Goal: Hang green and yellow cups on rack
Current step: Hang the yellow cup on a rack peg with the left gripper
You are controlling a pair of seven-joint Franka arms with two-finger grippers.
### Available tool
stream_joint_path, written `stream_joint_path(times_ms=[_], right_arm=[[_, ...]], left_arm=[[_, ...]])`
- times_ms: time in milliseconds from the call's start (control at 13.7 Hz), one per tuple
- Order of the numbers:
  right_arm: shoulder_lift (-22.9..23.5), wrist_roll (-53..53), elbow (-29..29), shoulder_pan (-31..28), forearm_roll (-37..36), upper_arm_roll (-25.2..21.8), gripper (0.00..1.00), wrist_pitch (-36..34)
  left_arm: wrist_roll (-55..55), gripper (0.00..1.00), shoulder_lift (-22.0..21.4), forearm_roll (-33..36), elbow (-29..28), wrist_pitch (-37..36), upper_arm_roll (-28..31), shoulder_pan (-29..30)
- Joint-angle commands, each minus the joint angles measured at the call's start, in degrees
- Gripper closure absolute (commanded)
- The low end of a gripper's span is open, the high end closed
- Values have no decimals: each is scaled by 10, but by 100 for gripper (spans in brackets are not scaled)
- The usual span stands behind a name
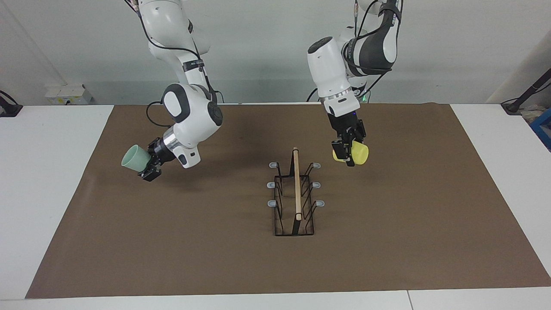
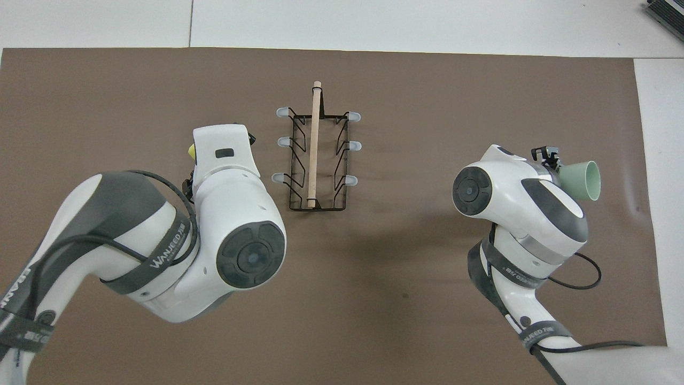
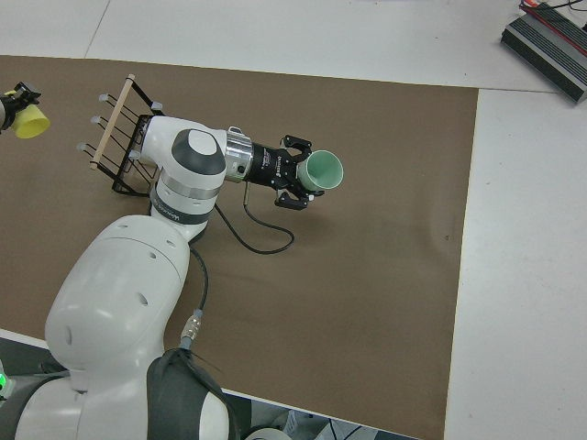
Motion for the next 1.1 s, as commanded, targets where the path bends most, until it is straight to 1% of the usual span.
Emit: stream_joint_path(times_ms=[0, 73, 219, 365, 511, 657, 803, 1022], right_arm=[[-13, -2, 10, -5, 59, 15, 100, 0], [-13, -2, 16, -5, 85, 17, 100, 3], [-21, 0, 24, -5, 134, 18, 100, 8], [-23, 2, 47, -5, 195, 21, 100, 10], [-27, 5, 71, -4, 271, 22, 100, 21], [-36, 6, 88, -8, 343, 25, 100, 31], [-36, 6, 90, -7, 441, 24, 100, 88], [-40, 14, 90, -5, 518, 26, 100, 117]], left_arm=[[-77, 100, -21, 86, -54, 34, 8, -31], [-88, 100, -20, 116, -58, 54, 8, -33], [-97, 100, -7, 165, -58, 60, 8, -36], [-156, 100, 23, 232, -54, 66, 7, -38], [-209, 100, 47, 268, -47, 65, 8, -47], [-231, 100, 78, 281, -24, 68, 7, -46], [-238, 100, 81, 281, -29, 71, 6, -60], [-245, 100, 78, 279, -41, 65, 6, -72]])
